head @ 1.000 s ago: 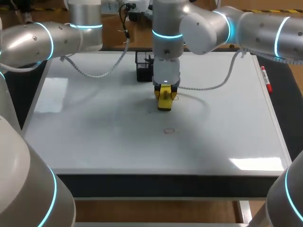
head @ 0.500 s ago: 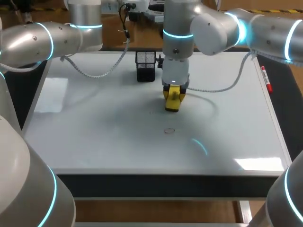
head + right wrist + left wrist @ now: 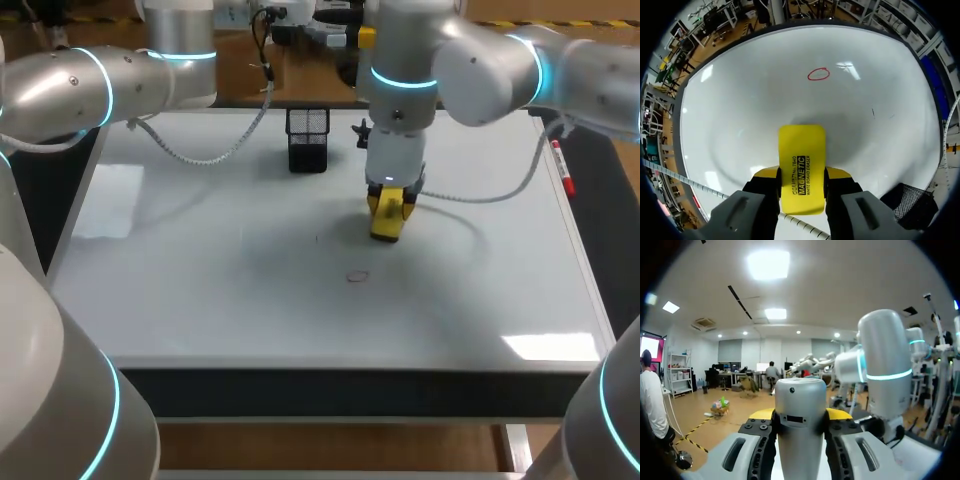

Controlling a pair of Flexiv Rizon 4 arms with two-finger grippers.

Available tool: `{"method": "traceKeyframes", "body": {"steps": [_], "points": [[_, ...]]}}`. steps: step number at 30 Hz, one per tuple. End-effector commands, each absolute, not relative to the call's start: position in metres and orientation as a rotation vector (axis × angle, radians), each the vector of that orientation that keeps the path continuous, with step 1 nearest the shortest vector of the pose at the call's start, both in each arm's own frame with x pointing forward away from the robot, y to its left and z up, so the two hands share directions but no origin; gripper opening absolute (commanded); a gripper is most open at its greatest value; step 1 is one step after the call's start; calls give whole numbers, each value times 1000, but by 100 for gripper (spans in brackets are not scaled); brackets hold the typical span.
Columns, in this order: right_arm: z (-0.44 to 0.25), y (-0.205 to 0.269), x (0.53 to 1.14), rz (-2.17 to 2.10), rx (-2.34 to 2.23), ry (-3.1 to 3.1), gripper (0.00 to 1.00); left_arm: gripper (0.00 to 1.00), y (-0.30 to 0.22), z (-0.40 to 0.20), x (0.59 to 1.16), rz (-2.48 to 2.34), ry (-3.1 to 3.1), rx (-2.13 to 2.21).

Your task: Pick up the inspection probe, press it on each red-marked spot on the whiteboard one by one, put down the probe, pick up the eraser, and wipe off all the red marks.

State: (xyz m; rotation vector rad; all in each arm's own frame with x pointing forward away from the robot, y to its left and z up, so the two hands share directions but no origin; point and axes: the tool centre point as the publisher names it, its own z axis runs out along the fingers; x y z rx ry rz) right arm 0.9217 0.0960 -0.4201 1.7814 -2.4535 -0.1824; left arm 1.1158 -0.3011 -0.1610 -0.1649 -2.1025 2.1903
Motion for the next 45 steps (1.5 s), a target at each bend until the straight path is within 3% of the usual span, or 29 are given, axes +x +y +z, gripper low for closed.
{"method": "traceKeyframes", "body": {"steps": [1, 34, 45], "points": [[-396, 80, 911, -141, 1796, -2478, 0, 0, -301, -159, 1116, 2185, -2104, -166], [-362, -66, 858, -63, 1418, -2723, 0, 0, -301, -159, 1116, 2185, -2104, -166], [-368, -87, 850, -78, 1362, -2740, 0, 0, -301, -159, 1116, 2185, -2104, -166]]}}
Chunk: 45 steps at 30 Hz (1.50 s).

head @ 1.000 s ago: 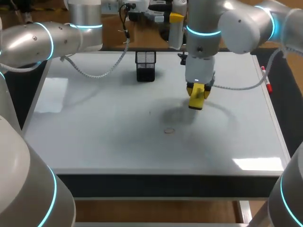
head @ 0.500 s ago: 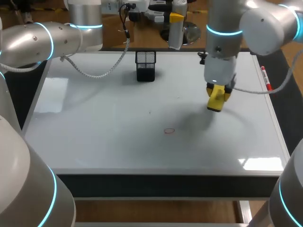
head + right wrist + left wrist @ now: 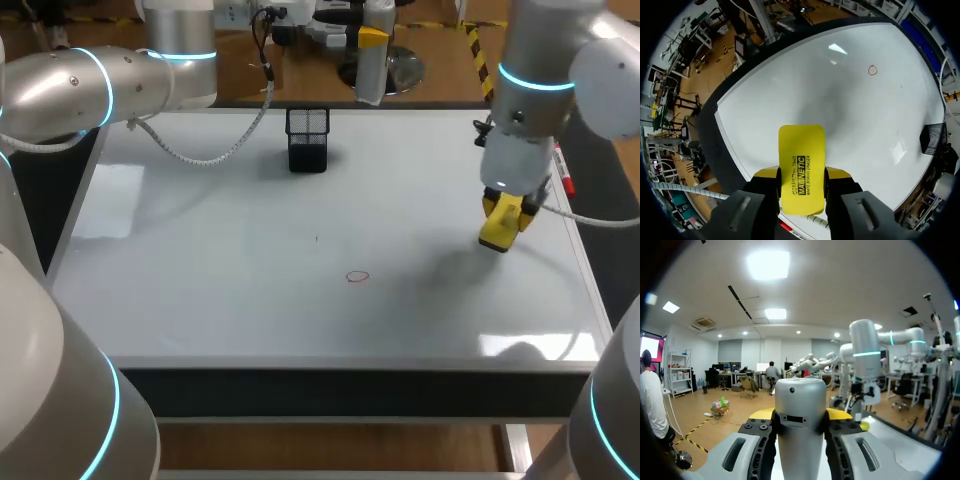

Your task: Pick up the inspection probe, press it on each red-marked spot on the whiteboard one by one, put down the probe, pick up the eraser, and wipe off all the red marks.

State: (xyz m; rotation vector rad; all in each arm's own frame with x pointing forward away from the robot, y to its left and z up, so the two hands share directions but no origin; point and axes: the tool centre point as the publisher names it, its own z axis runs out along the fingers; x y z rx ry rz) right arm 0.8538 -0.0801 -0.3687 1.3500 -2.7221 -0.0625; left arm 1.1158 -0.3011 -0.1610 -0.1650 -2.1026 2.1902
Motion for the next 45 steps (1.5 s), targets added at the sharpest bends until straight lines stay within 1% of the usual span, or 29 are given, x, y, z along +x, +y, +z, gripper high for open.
{"method": "traceKeyframes", "body": {"steps": [1, 29, 45], "points": [[-368, -88, 850, -80, 1361, -2739, 0, 0, -301, -159, 1116, 2185, -2104, -166], [-366, -90, 851, -75, 1372, -2738, 0, 0, -301, -159, 1116, 2185, -2104, -166], [-366, -90, 851, -75, 1372, -2738, 0, 0, -280, -138, 1049, 2249, -2126, -199]]}}
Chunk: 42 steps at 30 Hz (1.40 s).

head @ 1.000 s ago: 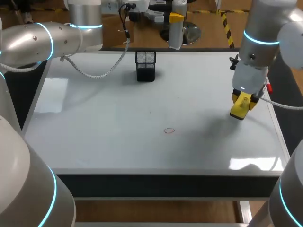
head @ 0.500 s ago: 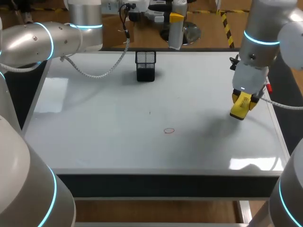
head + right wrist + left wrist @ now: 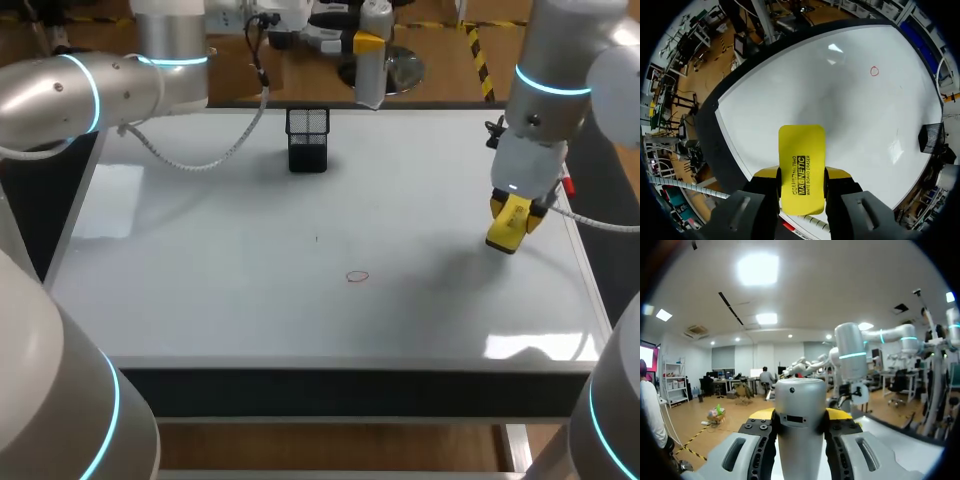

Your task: Pick up the inspection probe, press it on each red-marked spot on the whiteboard one by one, put down the probe, pick up the eraser, and wipe off all the red marks.

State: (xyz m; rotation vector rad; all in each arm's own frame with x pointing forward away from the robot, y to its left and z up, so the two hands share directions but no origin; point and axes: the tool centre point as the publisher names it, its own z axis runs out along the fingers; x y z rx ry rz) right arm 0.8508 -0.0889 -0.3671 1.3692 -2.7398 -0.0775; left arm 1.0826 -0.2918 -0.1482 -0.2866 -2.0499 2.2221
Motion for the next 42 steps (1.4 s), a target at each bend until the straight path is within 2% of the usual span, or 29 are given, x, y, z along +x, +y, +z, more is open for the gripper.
{"method": "traceKeyframes", "body": {"steps": [1, 26, 42], "points": [[-366, -90, 851, -75, 1372, -2738, 0, 0, -278, -136, 1044, 2253, -2130, -193], [-366, -90, 851, -75, 1372, -2738, 0, 0, -248, -158, 913, 2311, -2182, -2], [-366, -90, 851, -75, 1372, -2738, 0, 0, -241, -182, 865, 2307, -2183, 97]]}}
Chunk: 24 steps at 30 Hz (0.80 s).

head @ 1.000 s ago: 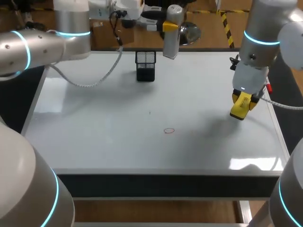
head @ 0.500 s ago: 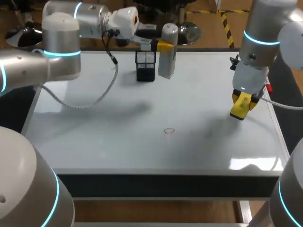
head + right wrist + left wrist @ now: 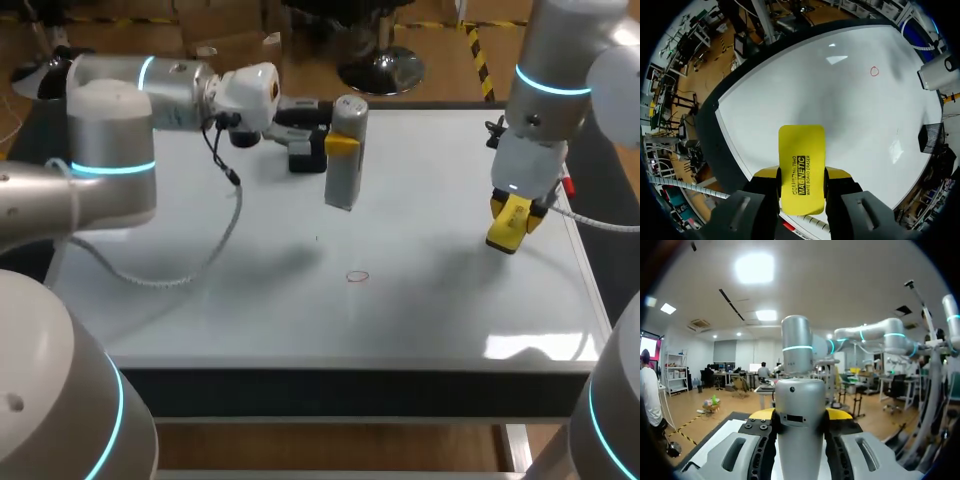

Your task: Pick up the inspection probe, press it on each red-marked spot on the whiteboard one by one, put down the probe, pick up the eraser, and wipe off all the red marks.

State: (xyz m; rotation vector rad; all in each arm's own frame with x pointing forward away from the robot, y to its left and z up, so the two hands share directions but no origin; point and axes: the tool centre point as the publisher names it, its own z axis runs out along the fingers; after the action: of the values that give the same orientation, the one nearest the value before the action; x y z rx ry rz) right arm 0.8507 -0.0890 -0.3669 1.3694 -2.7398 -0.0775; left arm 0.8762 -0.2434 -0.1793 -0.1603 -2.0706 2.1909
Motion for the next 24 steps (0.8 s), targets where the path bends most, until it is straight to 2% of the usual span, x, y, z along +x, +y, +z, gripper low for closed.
{"method": "traceKeyframes", "body": {"steps": [1, 24], "points": [[-366, -90, 851, -75, 1372, -2738, 0, 0, -241, -184, 864, 2310, -2173, 110], [-366, -90, 851, -75, 1372, -2738, 0, 0, -261, -231, 840, 2296, -2154, 221]]}}
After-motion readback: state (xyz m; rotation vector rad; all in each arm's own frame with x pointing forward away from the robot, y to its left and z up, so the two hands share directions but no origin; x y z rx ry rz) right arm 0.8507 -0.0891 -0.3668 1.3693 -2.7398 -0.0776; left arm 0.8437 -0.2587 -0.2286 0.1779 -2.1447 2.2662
